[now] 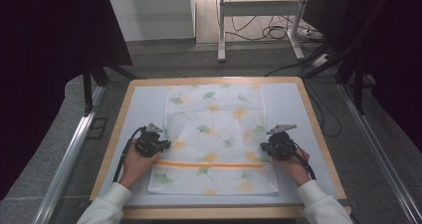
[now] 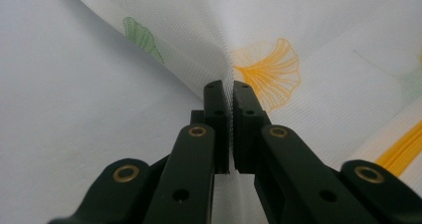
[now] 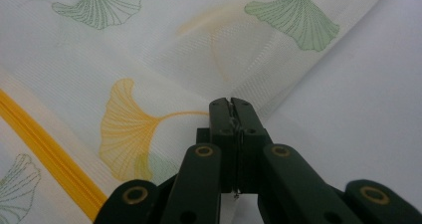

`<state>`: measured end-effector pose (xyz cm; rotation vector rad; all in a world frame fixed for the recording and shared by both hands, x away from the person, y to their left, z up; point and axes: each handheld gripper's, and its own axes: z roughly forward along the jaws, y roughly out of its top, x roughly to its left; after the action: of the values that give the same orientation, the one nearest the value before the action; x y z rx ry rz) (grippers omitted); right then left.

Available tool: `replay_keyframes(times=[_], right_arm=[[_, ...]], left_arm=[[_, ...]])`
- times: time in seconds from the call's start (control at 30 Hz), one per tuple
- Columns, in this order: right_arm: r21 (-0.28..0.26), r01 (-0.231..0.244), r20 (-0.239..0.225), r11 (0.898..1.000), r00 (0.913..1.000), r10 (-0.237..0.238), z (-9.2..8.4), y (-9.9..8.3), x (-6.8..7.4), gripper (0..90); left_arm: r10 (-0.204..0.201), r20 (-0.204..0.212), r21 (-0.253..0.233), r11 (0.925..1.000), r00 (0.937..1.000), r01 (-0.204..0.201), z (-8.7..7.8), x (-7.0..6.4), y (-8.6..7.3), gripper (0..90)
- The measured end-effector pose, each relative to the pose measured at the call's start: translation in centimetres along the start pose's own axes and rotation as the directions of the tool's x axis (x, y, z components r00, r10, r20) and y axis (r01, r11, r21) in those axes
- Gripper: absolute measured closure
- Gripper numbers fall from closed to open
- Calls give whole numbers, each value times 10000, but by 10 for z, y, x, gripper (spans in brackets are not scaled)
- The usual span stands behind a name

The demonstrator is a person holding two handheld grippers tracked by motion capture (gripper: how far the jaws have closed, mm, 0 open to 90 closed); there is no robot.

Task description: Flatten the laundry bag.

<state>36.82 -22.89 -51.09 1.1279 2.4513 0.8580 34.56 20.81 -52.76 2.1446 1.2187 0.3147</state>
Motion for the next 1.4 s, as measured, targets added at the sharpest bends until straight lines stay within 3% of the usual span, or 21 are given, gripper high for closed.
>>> replay_keyframes(times=[0.53, 0.7, 0.77, 0.87, 0.9, 0.93, 0.97, 1.03, 1.13, 1.27, 1.3, 1.33, 1.37, 1.4], right_arm=[[-41, 149, -122, 9999, 9998, -149, 6, 6, 5, 880], [-80, 130, -148, 9999, 9998, -131, 5, 5, 3, 877], [-82, 117, -119, 9999, 9999, -118, 5, 5, 3, 870], [-129, 191, 140, 9997, 9997, -190, 3, 4, 3, 734], [-141, 163, 277, 9998, 9995, -159, 1, 3, 2, 676], [-141, 163, 277, 9998, 9995, -159, 1, 3, 2, 676], [-333, -24, 382, 9994, 9993, 37, -3, 1, 1, 574], [-448, -283, 385, 9986, 9988, 300, -9, 0, -2, 491], [-730, -558, 206, 9958, 9981, 575, -18, -3, -5, 435], [-1084, -839, -88, 9906, 9965, 834, -32, -6, -7, 394], [-1209, -981, -191, 9878, 9952, 965, -35, -7, -8, 393], [-1209, -981, -191, 9878, 9952, 965, -35, -7, -8, 393], [-1282, -1301, -489, 9832, 9910, 1247, -40, -7, -11, 404], [-1282, -1301, -489, 9832, 9910, 1247, -40, -7, -11, 404]], left_arm=[[-45, -282, -20, 10000, 9996, 45, -2, 4, -5, 857], [-108, -295, -108, 9999, 9995, 105, -3, 5, -7, 802], [-108, -315, -147, 9998, 9994, 104, -4, 5, -9, 711], [-236, -590, -474, 9987, 9980, 208, -12, 7, -11, 491], [-306, -714, -611, 9978, 9970, 262, -15, 8, -11, 444], [-306, -714, -611, 9978, 9970, 262, -15, 8, -11, 407], [-495, -855, -920, 9949, 9951, 415, -22, 11, -10, 375], [-627, -920, -1165, 9918, 9938, 518, -27, 11, -9, 317], [-525, -1022, -1306, 9907, 9934, 389, -32, 8, -7, 294], [-205, -862, -1434, 9896, 9961, 80, -37, -3, -1, 301], [36, -748, -1530, 9881, 9972, -150, -39, -11, 3, 308], [36, -748, -1530, 9881, 9972, -150, -39, -11, 3, 310], [336, -642, -1589, 9863, 9974, -434, -40, -22, 9, 310], [336, -642, -1589, 9863, 9974, -434, -40, -22, 9, 310]])
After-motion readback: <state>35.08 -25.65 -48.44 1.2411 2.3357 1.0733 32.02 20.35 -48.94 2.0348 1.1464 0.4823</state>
